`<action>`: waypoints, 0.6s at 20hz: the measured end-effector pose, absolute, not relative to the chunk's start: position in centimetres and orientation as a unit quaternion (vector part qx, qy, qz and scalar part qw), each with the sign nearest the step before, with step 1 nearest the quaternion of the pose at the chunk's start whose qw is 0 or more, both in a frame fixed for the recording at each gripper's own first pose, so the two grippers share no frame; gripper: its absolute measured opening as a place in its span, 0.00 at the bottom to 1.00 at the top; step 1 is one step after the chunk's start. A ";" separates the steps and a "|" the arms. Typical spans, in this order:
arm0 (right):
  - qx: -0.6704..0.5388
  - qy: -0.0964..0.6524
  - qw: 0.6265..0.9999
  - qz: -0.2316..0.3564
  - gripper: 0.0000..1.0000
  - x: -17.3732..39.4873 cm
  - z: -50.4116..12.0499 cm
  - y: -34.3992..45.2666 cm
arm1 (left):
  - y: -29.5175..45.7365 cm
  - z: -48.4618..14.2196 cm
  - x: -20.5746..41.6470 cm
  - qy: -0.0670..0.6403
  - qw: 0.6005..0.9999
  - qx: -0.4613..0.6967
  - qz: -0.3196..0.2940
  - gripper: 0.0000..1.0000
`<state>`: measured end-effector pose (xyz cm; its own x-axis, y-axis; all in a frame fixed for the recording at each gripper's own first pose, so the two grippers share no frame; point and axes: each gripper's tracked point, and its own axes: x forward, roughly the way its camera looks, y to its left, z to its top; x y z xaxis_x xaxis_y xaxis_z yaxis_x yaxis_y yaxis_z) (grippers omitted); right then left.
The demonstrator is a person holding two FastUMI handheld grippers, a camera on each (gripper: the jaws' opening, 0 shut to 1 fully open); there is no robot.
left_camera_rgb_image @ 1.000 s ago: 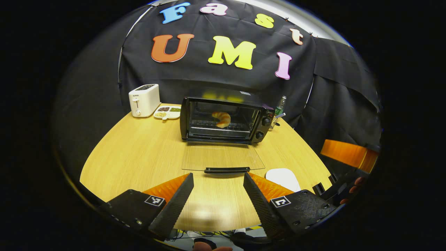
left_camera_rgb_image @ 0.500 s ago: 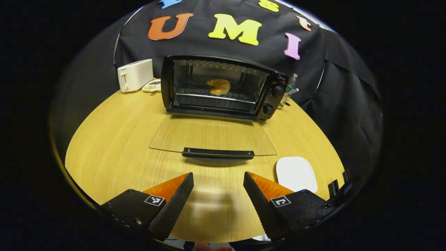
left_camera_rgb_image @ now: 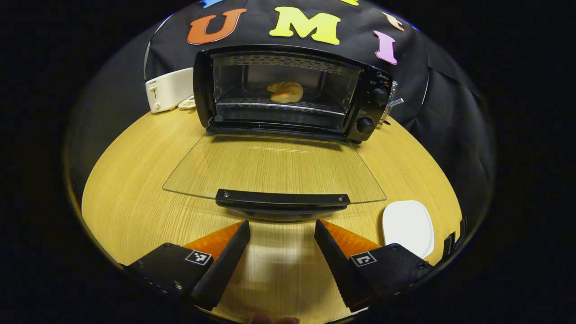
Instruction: Open the electric oven with the left hand, put the food in, and close the electric oven.
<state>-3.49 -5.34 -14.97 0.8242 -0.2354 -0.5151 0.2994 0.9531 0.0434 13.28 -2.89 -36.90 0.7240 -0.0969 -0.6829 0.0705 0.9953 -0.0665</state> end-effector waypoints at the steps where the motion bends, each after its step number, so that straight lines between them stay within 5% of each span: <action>1: 0.066 0.262 0.953 -0.140 0.97 -3.2 -15.0 -5.3 | -2.8 -36.7 13.4 0.369 0.928 -0.011 -0.045 0.96; 3: 0.070 0.265 0.953 -0.127 1.00 -2.9 -15.2 -4.6 | -3.0 -36.8 13.6 0.371 0.928 -0.009 -0.044 0.95; 4: 0.067 0.266 0.954 -0.121 0.97 -2.8 -15.3 -4.2 | -3.1 -36.6 13.8 0.369 0.928 -0.006 -0.046 0.84; 6: 0.060 0.264 0.956 -0.108 0.97 -2.6 -15.1 -3.7 | -3.1 -35.9 13.6 0.369 0.928 0.000 -0.047 1.00; 12: 0.066 0.244 0.963 -0.090 0.97 -2.3 -14.1 -3.0 | -3.5 -28.2 15.3 0.302 0.952 -0.007 -0.050 0.95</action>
